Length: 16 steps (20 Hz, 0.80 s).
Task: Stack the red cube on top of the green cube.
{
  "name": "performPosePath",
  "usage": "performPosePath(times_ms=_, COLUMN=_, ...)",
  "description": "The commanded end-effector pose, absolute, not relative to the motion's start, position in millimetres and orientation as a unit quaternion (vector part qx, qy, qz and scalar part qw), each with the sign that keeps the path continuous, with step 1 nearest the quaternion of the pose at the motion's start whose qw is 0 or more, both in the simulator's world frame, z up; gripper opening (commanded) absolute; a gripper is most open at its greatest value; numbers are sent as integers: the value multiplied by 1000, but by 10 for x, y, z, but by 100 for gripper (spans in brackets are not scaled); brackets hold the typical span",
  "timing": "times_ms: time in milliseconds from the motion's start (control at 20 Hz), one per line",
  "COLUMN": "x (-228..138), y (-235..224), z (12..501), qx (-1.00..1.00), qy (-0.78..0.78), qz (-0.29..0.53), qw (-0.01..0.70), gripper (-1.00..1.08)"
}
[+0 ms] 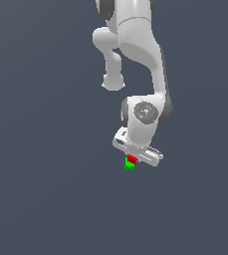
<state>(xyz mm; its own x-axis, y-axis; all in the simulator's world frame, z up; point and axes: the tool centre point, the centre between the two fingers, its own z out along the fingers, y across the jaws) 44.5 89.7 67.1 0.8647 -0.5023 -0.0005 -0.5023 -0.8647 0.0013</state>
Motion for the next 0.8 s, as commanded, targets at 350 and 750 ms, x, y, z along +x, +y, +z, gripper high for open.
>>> performPosePath(times_ms=350, x=573, y=756, z=614, qx=966, qy=-259, qz=0, qw=0, gripper=-100)
performPosePath(times_ms=750, x=568, y=767, z=618, qx=966, qy=-259, qz=0, qw=0, gripper=100)
